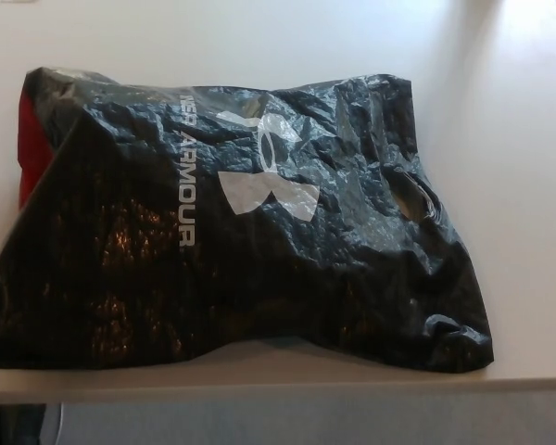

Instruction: A plastic bag is kept in the middle of the desk and the robot uses both its hands to grab the bag from the left and right and brings its hands close together to compress the bag

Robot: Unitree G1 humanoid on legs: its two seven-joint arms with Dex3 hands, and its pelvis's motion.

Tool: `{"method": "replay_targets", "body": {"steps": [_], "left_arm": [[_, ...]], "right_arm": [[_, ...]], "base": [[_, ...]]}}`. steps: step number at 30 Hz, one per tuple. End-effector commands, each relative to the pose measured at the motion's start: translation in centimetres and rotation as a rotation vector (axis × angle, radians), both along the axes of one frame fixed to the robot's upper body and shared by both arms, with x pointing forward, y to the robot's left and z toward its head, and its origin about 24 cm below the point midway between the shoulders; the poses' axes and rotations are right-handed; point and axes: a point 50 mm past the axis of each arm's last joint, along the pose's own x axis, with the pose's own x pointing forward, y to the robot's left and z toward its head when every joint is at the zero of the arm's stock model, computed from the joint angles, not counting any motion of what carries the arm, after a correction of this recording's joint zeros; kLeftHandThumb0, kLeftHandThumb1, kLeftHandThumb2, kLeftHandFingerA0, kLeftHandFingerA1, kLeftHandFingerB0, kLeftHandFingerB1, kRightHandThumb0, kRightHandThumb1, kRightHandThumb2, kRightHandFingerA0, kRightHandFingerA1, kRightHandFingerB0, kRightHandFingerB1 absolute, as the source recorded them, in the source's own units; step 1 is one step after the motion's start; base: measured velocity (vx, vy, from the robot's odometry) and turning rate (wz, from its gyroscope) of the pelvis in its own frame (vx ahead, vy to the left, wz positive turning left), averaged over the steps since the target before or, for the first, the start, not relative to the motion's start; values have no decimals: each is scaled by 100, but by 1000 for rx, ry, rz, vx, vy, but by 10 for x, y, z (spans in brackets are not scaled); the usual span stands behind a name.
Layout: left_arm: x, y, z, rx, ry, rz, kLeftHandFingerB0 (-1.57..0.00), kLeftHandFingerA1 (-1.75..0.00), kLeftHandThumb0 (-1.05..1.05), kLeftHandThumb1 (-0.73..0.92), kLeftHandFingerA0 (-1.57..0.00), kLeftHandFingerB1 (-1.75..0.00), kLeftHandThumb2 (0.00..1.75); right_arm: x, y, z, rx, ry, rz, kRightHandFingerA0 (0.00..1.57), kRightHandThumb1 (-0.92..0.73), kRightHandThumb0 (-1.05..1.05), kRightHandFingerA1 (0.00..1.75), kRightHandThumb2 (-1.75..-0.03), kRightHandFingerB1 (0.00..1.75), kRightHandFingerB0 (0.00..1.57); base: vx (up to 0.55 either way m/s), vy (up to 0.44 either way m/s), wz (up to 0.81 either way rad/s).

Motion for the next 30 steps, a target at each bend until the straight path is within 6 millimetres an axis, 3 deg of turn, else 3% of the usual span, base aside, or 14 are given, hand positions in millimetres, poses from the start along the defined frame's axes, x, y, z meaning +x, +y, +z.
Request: {"method": "replay_targets", "body": {"steps": [1,2,3,6,7,11,12,20,22,23,26,27,28,30], "left_arm": [[-20,5,43,21,-339,49,-20,-54,-63,68,-39,-44,107],[-20,5,44,20,-345,48,-20,-54,-63,68,-39,-44,107],[-17,5,51,31,-388,36,-21,-55,-63,68,-39,-46,107],[-14,5,66,58,-478,40,-21,-54,-66,69,-38,-45,106],[-9,5,76,105,-565,44,-23,-53,-64,70,-36,-46,105],[4,8,107,249,-800,44,-25,-53,-64,72,-36,-47,107],[7,9,115,261,-822,42,-39,-36,-65,87,-42,-34,66],[29,34,181,424,-1019,71,-32,-39,-63,90,-34,-33,67],[39,43,203,453,-1087,68,-31,-40,-66,88,-31,-31,67],[43,47,210,462,-1125,83,-18,-56,-64,69,-32,-45,108],[47,51,217,484,-1159,108,-18,-56,-64,69,-32,-45,108],[50,53,222,468,-1163,115,-30,-44,-72,78,-34,-34,74],[57,61,235,516,-1175,181,-31,-47,-77,78,-36,-36,79],[61,66,240,529,-1188,203,-34,-42,-71,91,-35,-31,68]], "right_arm": [[-8,-2,37,-58,-267,132,0,-70,-70,36,-107,38,6],[-8,-2,37,-59,-271,132,0,-70,-70,36,-107,38,6],[-3,-1,42,-72,-280,134,6,-89,-77,28,-67,27,10],[8,5,50,-63,-328,120,3,-72,-81,24,-75,23,7],[14,8,58,-62,-353,110,0,-63,-82,19,-102,19,1],[33,7,84,-91,-463,102,0,-65,-87,13,-101,11,0],[37,4,92,-124,-489,100,0,-69,-95,6,-100,1,0],[89,-19,160,-187,-772,-56,0,-67,-95,8,-97,0,0],[98,-22,172,-195,-803,-79,0,-69,-98,7,-98,0,0],[100,-23,178,-223,-811,-95,0,-71,-99,7,-100,1,0],[103,-24,183,-241,-816,-113,0,-71,-99,7,-100,1,0],[106,-24,189,-243,-821,-117,0,-80,-78,12,-64,9,0],[115,-29,200,-240,-784,-159,0,-68,-92,16,-107,11,0],[117,-29,206,-249,-775,-178,0,-66,-88,22,-107,16,0]], "base": [[0,0,0],[0,0,0],[0,0,0],[0,0,0],[0,0,0],[0,0,0],[0,0,0],[0,0,0],[0,0,0],[0,0,0],[0,0,0],[0,0,0],[0,0,0],[0,0,0]]}}
